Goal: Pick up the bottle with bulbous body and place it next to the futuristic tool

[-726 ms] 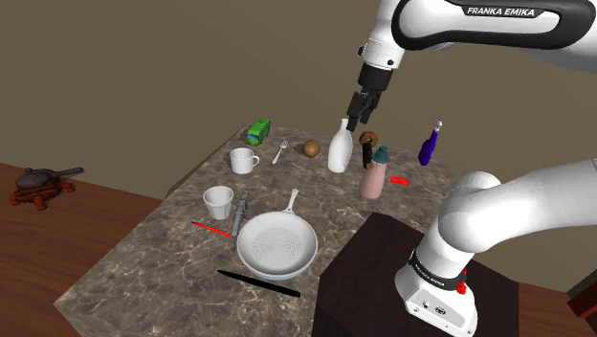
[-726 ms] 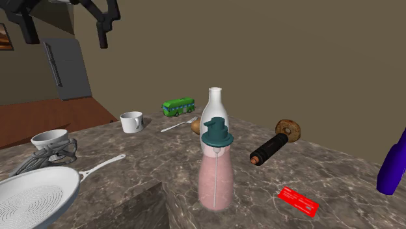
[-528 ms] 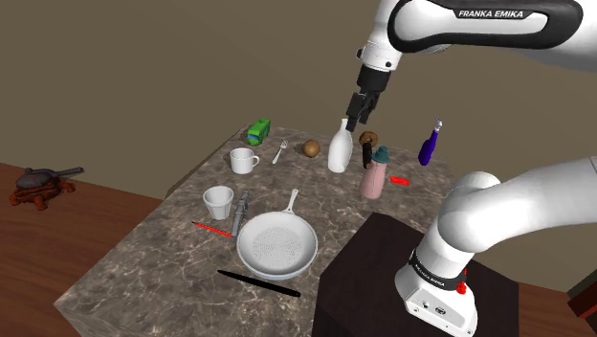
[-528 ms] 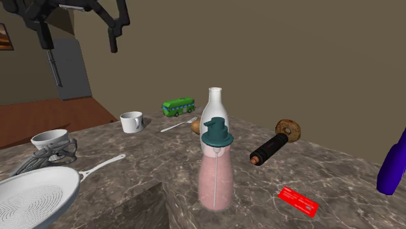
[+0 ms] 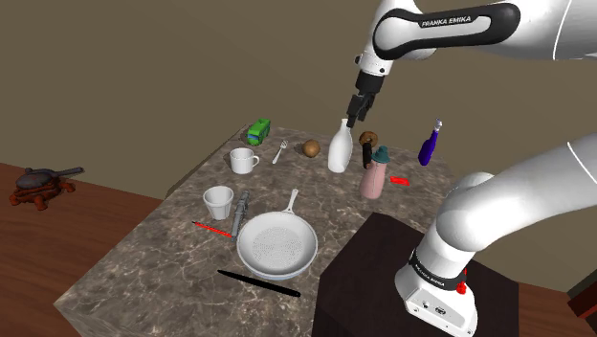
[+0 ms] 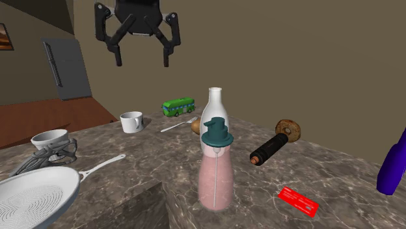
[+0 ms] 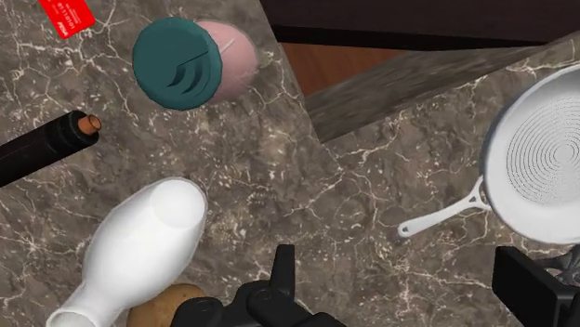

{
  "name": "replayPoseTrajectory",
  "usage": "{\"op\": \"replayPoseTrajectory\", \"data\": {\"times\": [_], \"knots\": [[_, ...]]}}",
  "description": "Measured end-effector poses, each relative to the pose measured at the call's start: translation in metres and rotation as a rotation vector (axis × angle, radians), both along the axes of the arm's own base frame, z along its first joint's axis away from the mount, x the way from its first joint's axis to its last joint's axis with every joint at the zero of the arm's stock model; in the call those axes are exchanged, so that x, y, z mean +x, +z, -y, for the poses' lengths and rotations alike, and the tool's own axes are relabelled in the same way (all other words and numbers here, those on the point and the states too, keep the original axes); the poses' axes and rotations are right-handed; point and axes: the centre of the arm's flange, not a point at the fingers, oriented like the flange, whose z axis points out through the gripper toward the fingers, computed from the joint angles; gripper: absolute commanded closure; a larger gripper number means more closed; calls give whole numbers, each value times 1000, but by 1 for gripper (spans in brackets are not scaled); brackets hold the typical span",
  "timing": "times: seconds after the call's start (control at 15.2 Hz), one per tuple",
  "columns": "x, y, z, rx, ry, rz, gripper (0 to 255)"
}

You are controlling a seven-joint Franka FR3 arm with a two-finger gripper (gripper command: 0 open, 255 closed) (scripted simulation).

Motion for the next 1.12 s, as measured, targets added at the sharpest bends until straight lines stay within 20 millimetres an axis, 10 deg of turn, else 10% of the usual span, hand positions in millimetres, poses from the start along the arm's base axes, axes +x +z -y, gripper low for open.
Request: {"op": "replayPoseTrajectory", "data": {"times": [1.12], "knots": [[103,-69,179,-29,40,-11,0]]}}
